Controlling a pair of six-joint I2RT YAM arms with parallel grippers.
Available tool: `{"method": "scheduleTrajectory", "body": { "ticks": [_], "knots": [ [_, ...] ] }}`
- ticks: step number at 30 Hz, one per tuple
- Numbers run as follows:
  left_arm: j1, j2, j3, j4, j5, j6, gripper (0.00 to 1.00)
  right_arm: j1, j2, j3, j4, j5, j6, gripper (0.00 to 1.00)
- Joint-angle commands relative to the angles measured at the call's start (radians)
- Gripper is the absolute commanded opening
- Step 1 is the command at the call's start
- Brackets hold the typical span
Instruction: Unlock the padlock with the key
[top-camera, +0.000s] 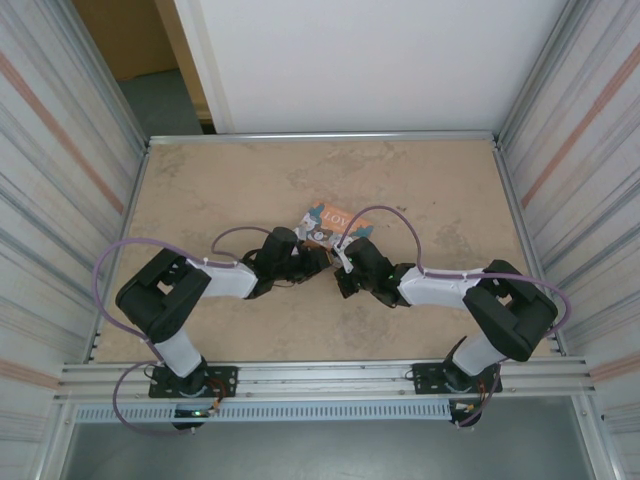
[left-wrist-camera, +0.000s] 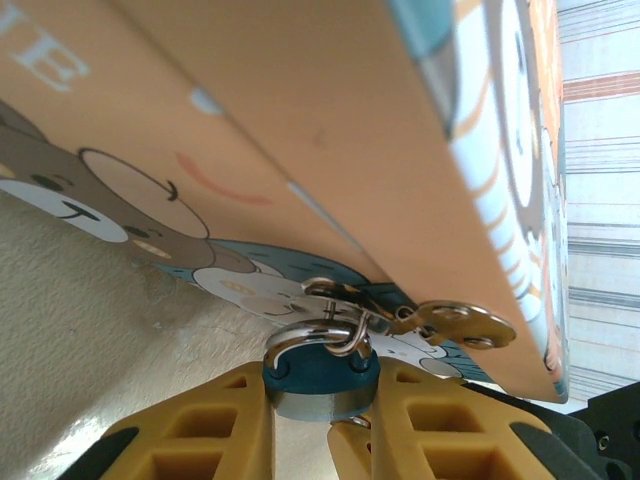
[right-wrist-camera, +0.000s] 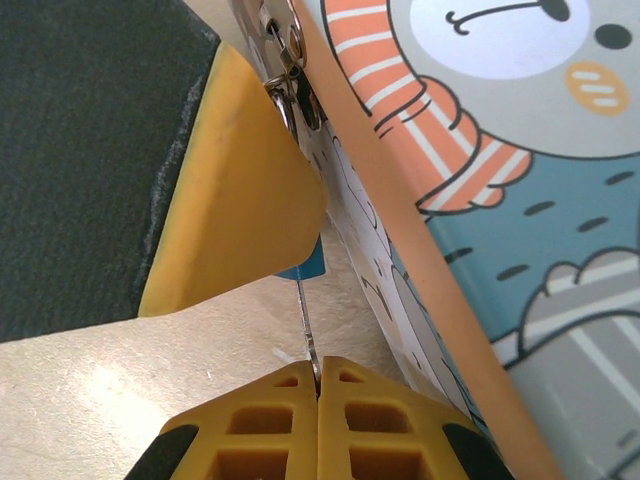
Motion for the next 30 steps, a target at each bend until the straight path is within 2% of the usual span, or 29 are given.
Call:
{"method": "scheduleTrajectory", "body": {
  "ticks": [1, 10, 23, 30],
  "knots": [
    [-0.010, -0.038, 0.021, 0.008, 0.013, -0.009, 0.25, 0.005, -0.031, 0.026, 0.012, 0.022, -0.029, 0.00],
    [-0.015, -0.040, 0.024, 0.005, 0.014, -0.012, 0.25, 0.005, -0.050, 0.002, 0.076, -0.012, -0.031, 0.00],
    [-0.021, -0.050, 0.038, -0.010, 0.026, -0.042, 0.25, 0.009, -0.050, -0.049, 0.238, 0.029, -0.071, 0.00],
    [-0.025, -0.048, 0.054, -0.031, 0.037, -0.042, 0.25, 0.009, -0.044, -0.043, 0.270, 0.032, -0.116, 0.00]
  ]
}}
